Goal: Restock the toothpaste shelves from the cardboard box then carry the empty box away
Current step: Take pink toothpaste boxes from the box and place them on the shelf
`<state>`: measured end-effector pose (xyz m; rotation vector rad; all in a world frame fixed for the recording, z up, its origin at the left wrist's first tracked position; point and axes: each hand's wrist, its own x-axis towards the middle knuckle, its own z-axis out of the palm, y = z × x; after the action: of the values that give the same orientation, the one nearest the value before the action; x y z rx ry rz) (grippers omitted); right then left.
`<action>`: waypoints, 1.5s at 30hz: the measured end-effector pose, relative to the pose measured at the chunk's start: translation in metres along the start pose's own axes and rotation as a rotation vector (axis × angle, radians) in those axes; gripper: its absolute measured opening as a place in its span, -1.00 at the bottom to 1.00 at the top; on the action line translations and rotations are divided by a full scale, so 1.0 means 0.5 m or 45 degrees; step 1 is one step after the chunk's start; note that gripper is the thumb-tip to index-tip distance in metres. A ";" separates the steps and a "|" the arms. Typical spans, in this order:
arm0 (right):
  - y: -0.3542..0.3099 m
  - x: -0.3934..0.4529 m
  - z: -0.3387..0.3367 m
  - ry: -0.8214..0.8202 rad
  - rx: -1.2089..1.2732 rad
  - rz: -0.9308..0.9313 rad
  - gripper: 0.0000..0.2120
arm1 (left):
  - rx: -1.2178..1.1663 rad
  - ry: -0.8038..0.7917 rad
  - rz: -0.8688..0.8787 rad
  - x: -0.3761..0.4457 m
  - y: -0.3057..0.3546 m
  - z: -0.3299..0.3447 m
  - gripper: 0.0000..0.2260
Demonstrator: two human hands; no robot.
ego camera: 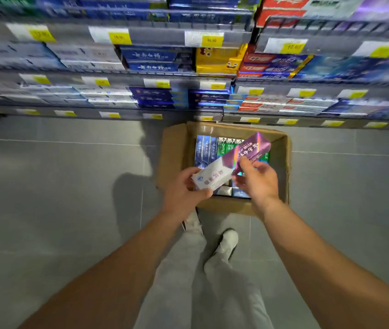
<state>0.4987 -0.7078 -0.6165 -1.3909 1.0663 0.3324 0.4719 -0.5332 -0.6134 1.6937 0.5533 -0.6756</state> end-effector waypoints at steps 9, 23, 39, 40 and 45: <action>0.007 -0.286 -0.073 -0.077 0.233 -0.075 -0.94 | 0.136 -0.009 0.265 -0.256 0.051 -0.070 -0.60; -0.117 -0.685 -0.100 -0.796 -0.838 -0.540 -0.72 | -0.074 -0.162 0.402 -0.603 0.187 -0.285 -0.68; -0.282 -0.837 0.170 -0.654 -1.165 -0.969 -0.76 | -0.173 0.031 0.693 -0.622 0.320 -0.716 -0.91; -0.297 -0.840 0.186 -0.607 -1.127 -1.001 -0.77 | -0.214 0.054 0.712 -0.616 0.340 -0.753 -0.92; -0.363 -0.876 0.261 -0.583 -0.657 -1.054 -0.69 | -0.366 0.101 0.812 -0.585 0.431 -0.879 -0.91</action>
<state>0.4575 -0.4635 -0.1919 -1.9584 -0.0295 0.2927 0.4707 -0.1530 -0.1884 1.5069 0.1303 -0.0632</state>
